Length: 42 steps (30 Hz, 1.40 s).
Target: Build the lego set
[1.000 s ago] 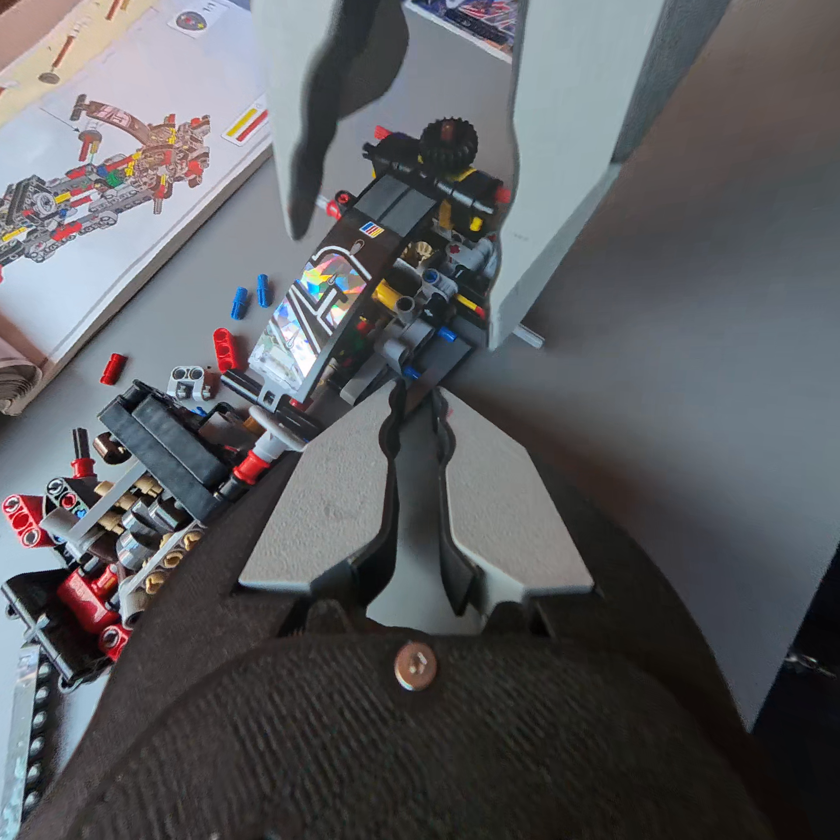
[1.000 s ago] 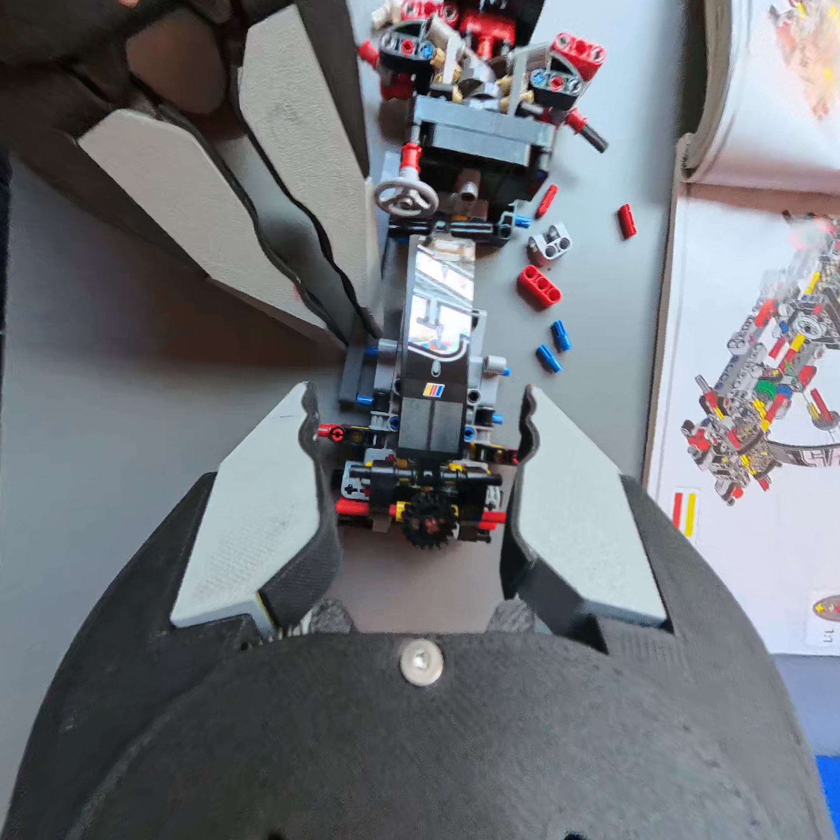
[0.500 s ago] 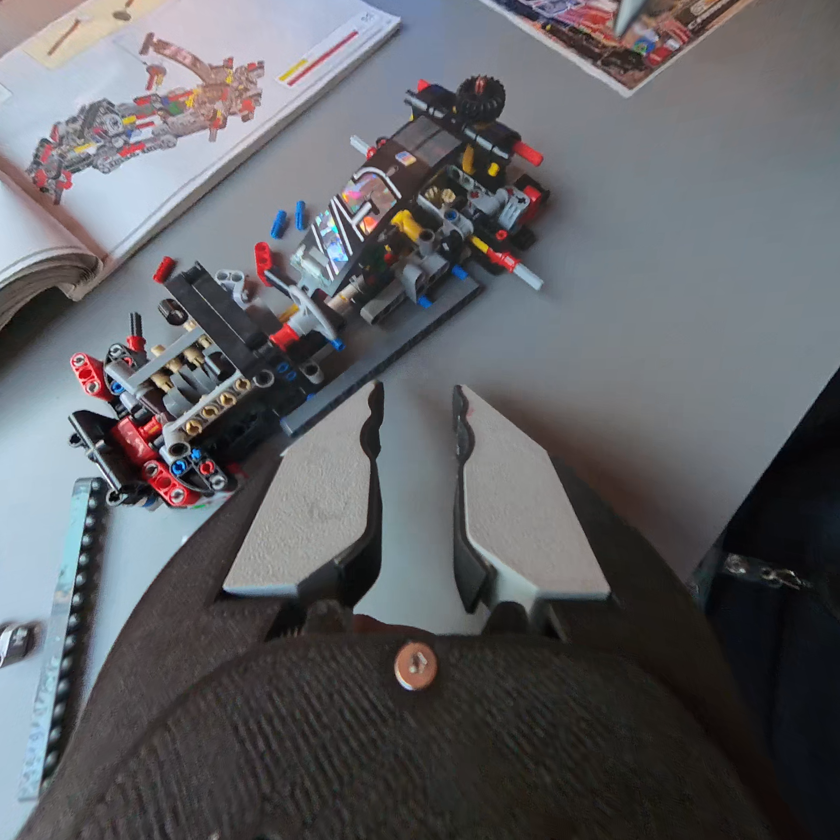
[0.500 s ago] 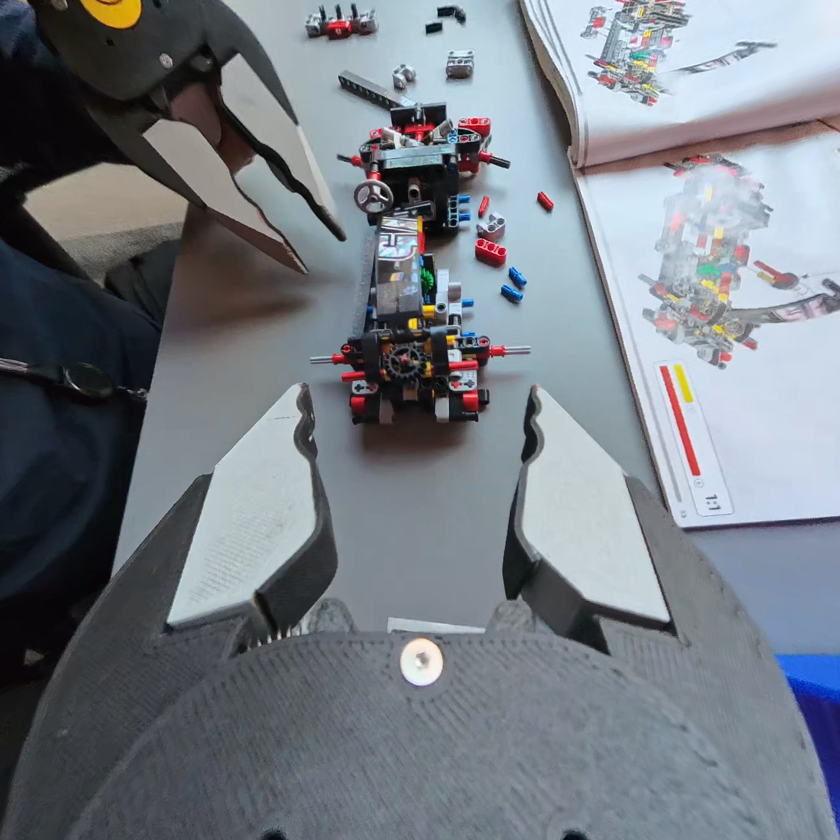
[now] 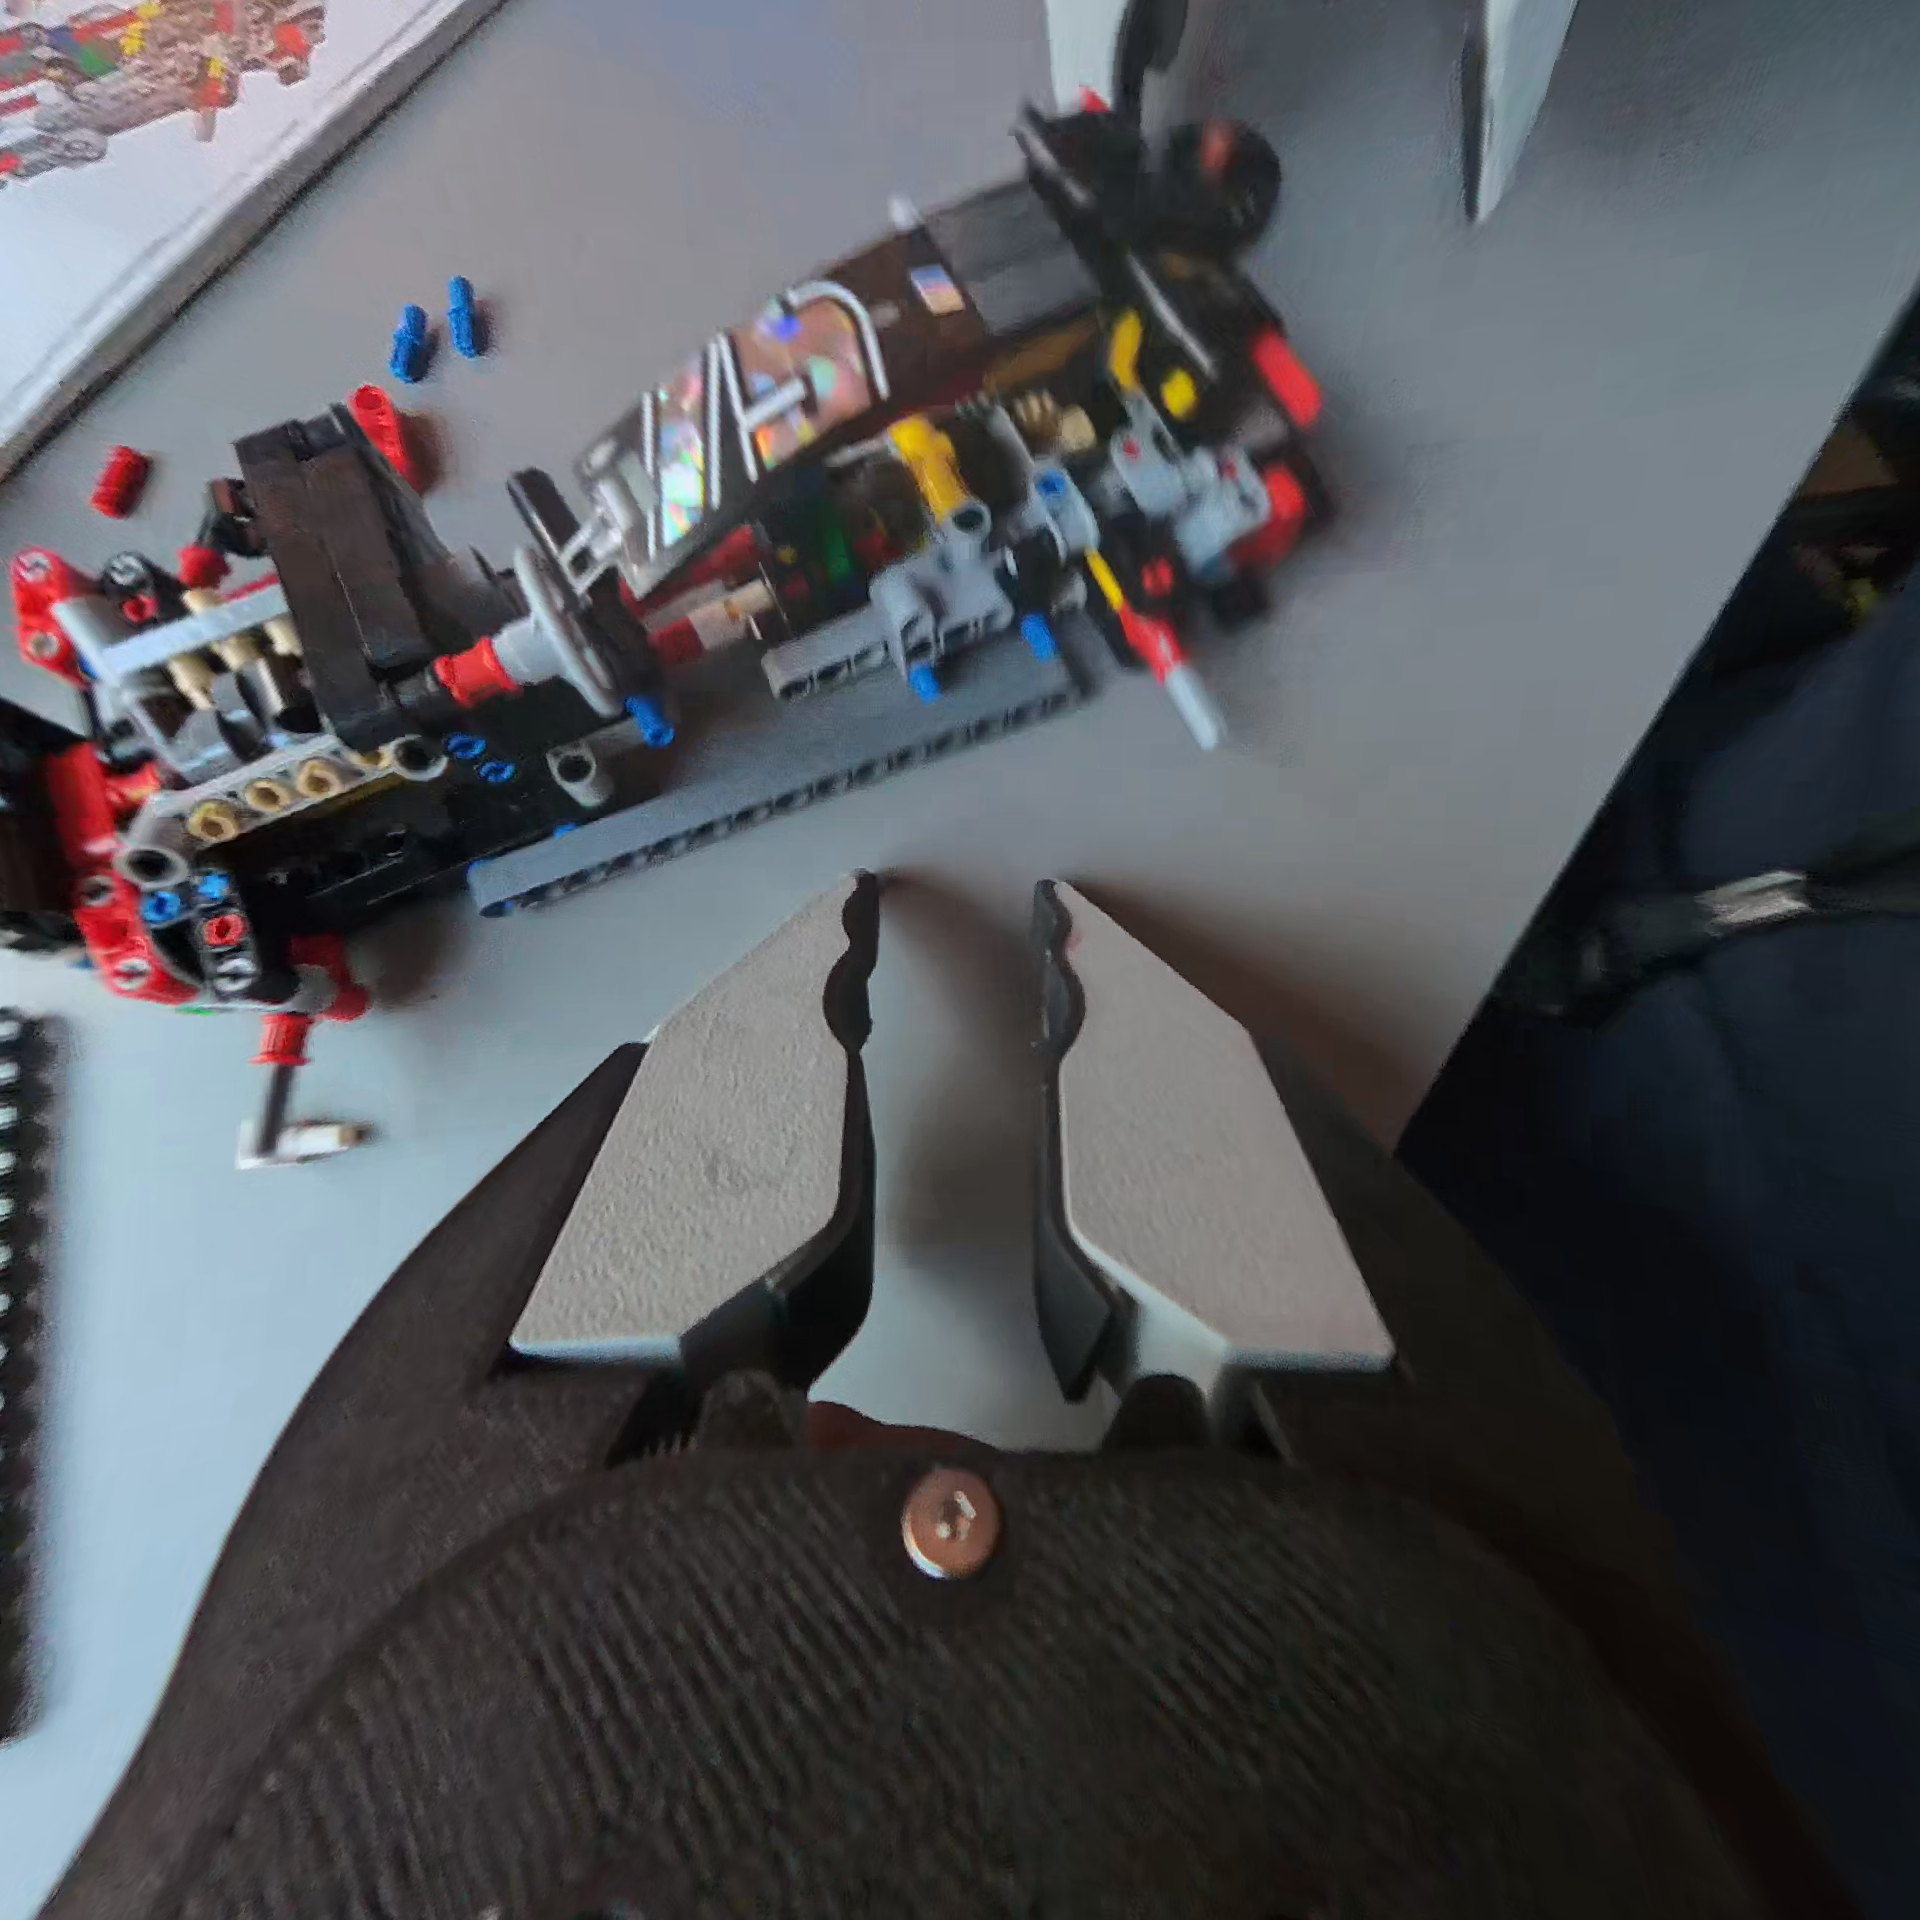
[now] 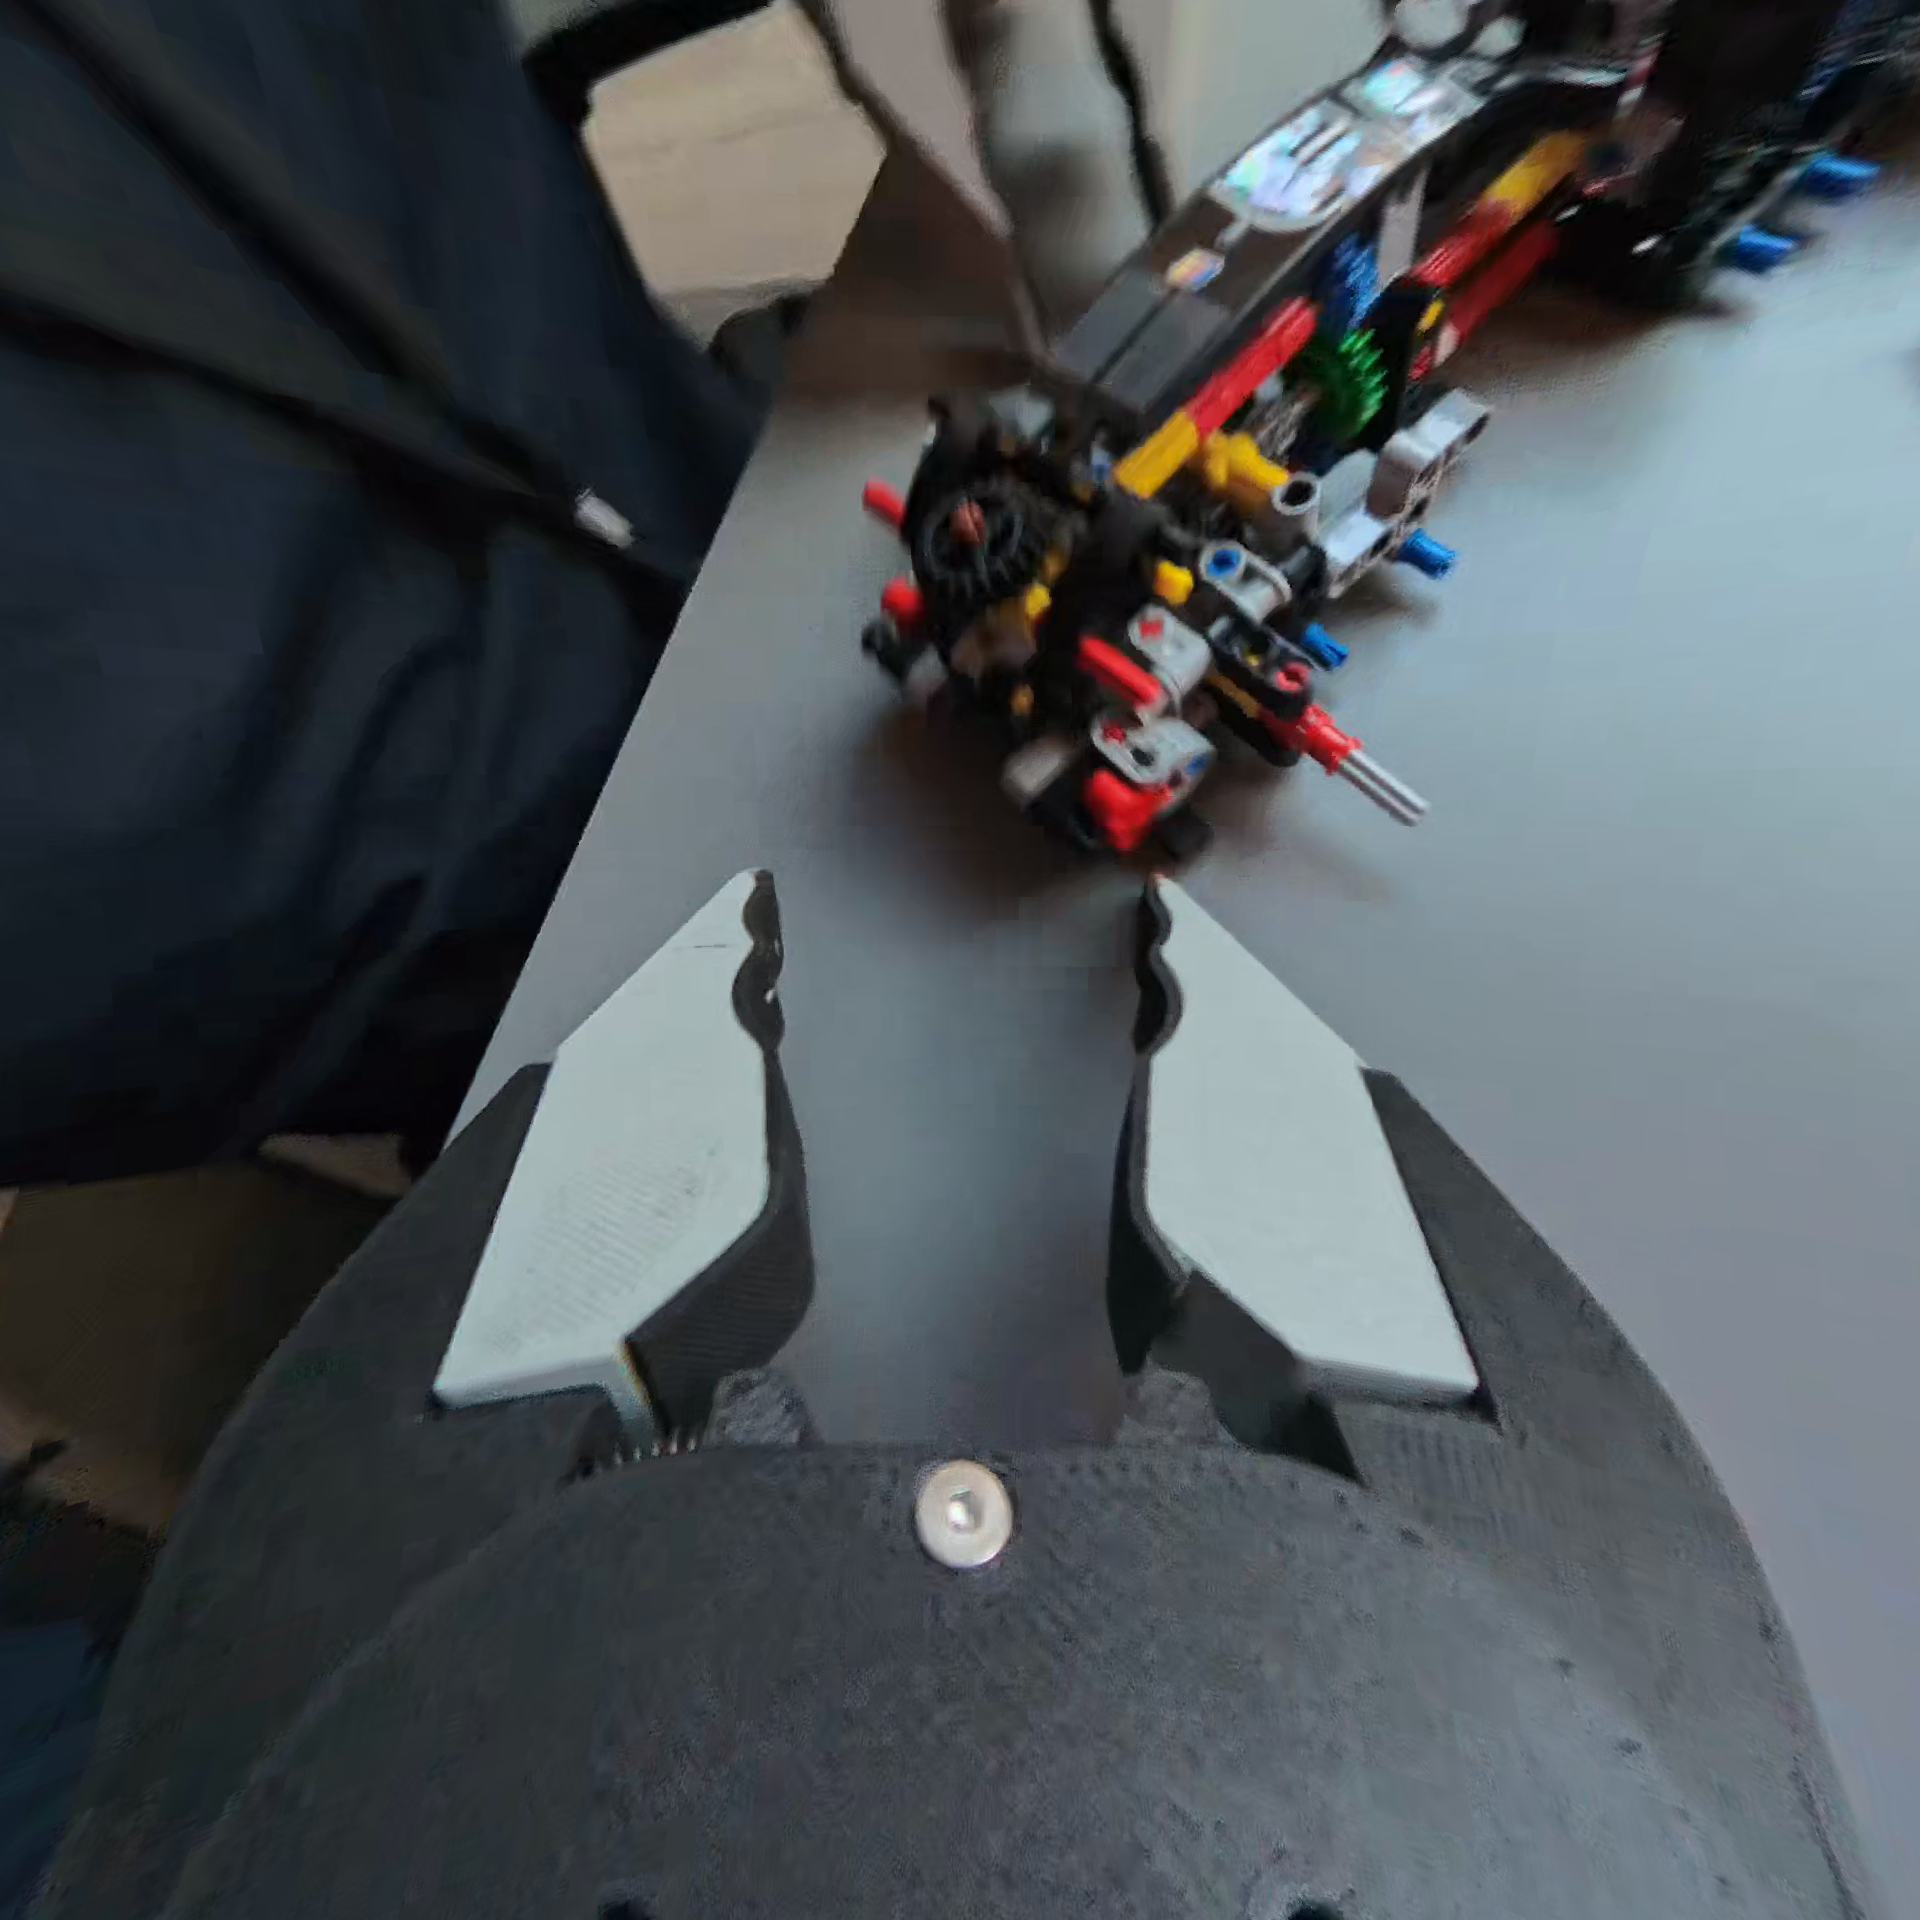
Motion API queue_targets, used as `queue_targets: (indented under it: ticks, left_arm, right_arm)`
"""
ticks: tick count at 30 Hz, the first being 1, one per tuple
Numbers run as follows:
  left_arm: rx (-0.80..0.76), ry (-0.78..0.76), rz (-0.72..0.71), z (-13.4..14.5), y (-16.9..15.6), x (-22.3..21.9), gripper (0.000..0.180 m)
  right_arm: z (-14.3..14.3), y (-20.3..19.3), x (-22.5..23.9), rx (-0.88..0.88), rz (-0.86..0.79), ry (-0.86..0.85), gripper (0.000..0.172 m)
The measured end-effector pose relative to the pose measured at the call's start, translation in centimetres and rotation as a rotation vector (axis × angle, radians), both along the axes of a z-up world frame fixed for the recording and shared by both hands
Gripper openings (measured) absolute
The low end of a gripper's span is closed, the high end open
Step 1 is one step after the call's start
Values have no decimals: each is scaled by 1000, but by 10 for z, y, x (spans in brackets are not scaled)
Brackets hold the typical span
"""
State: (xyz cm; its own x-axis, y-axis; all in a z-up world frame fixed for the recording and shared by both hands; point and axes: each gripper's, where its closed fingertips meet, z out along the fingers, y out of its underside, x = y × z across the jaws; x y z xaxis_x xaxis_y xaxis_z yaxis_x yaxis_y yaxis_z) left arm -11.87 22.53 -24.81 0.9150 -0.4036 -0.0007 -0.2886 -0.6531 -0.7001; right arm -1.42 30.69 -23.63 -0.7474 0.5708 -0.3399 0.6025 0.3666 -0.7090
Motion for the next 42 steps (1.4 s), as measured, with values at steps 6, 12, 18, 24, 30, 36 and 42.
queue_targets:
  ticks: [6,12,18,24,30,36,42]
  left_arm:
    - [-23,-194,1,3,-11,6,29]
    - [-40,-234,49,3,-11,-3,17]
    - [-44,-241,134,3,-9,-2,20]
    - [-132,-462,276,6,-14,8,16]
    - [-218,-637,297,9,-11,25,20]
    - [-275,-827,346,12,-2,26,21]
    - [-307,-1000,368,16,-1,30,26]
  right_arm:
    - [24,5,-1,-188,-45,30,61]
    - [32,10,-17,-207,-104,134,50]
    - [24,17,-36,-146,-157,130,35]
    - [24,4,-62,-167,-126,-1,19]
    - [-2,-10,-74,-129,-108,-350,24]
    - [-8,-23,-66,-157,-97,-472,3]
    - [-6,-26,-60,-278,-81,-512,0]
